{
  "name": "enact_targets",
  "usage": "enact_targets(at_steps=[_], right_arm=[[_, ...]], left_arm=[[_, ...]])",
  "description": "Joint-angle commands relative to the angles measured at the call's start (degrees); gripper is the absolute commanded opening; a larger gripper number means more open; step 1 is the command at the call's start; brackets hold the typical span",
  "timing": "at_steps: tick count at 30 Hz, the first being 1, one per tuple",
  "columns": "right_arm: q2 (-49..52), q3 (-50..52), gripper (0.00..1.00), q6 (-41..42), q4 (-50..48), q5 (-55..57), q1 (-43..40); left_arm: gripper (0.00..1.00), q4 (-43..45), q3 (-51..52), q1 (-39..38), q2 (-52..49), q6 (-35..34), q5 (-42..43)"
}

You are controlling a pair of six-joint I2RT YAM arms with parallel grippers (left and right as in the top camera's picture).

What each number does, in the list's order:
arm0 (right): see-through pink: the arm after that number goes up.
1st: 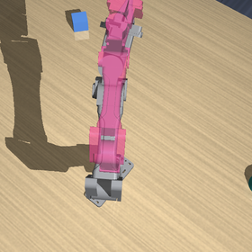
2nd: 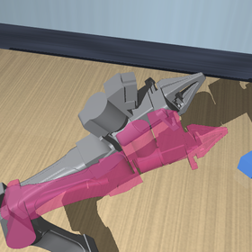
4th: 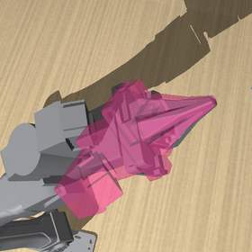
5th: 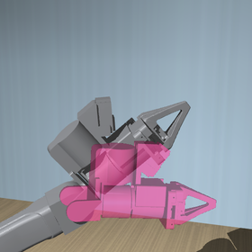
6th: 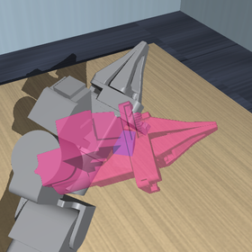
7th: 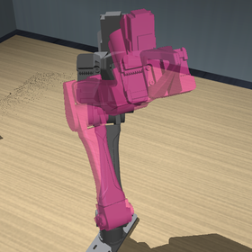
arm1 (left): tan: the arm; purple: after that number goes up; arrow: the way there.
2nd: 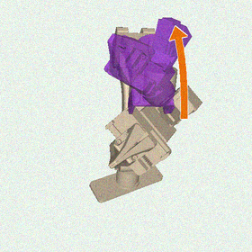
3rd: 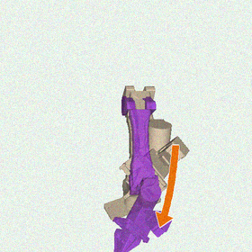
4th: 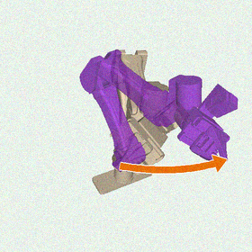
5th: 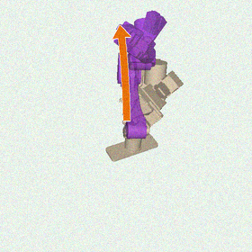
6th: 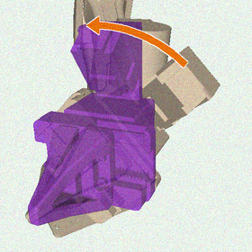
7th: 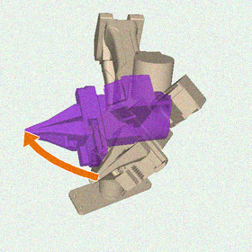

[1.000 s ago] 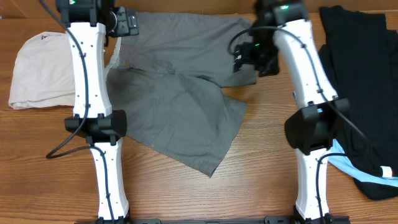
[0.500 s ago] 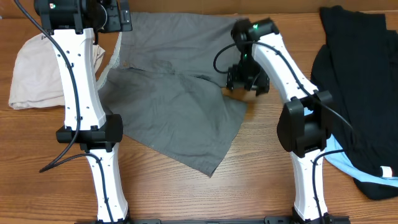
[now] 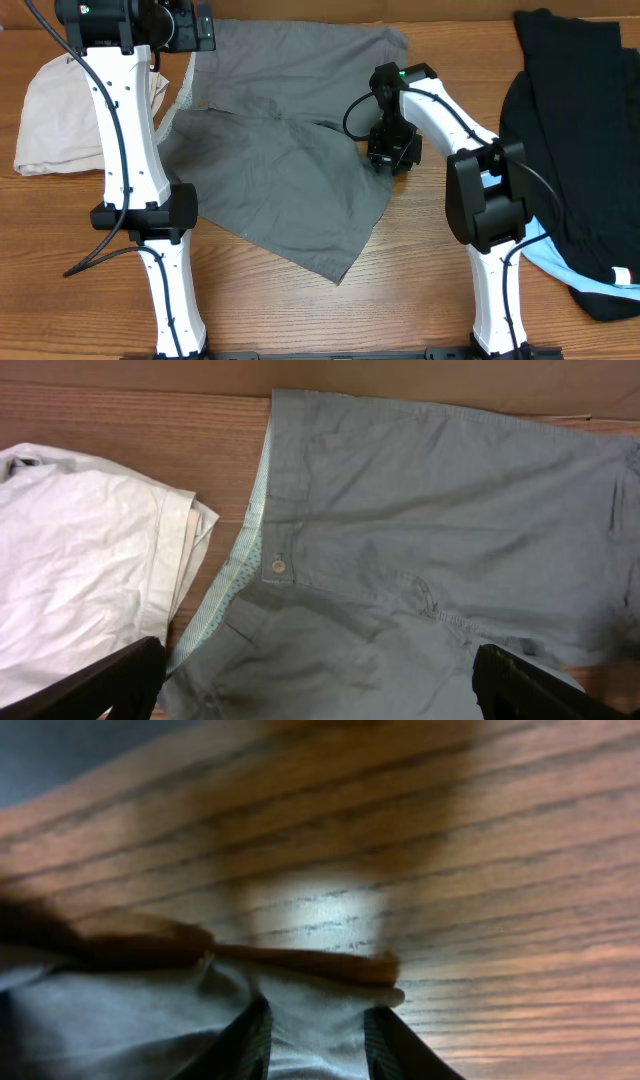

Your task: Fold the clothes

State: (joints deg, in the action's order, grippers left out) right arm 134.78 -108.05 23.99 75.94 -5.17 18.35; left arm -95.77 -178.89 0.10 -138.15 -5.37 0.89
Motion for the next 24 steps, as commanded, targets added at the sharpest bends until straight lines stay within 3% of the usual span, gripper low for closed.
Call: enact_targets(at_steps=[1, 4, 8, 13, 20, 24], right_arm=[[0.35, 4.37, 0.22, 0.31, -2.58, -0.17, 0.00], [0.35, 5.27, 0.04, 0.28, -4.11, 0.59, -0.90], [0.35, 5.25, 0.04, -1.79, -4.35, 6.67, -4.76], [0.35, 5.22, 0.04, -4.98, -5.79, 6.56, -12.07], [0.35, 4.59, 0.04, -9.88, -12.57, -5.01, -21.05], [0.33, 0.81, 0.05, -12.68, -11.21, -6.08, -22.29]], left_arm=[[1.00, -0.04, -1.11, 0.22, 1.38, 1.57, 0.63], [1.00, -0.35, -1.11, 0.24, 1.38, 1.57, 0.61], [1.00, -0.44, -1.11, 0.26, 1.38, 1.57, -0.02], [1.00, -0.44, -1.09, 0.35, 1.38, 1.57, -0.13], [1.00, -1.03, -1.11, 0.63, 1.38, 1.57, -5.44], [1.00, -1.03, -1.11, 0.63, 1.38, 1.55, -6.01]])
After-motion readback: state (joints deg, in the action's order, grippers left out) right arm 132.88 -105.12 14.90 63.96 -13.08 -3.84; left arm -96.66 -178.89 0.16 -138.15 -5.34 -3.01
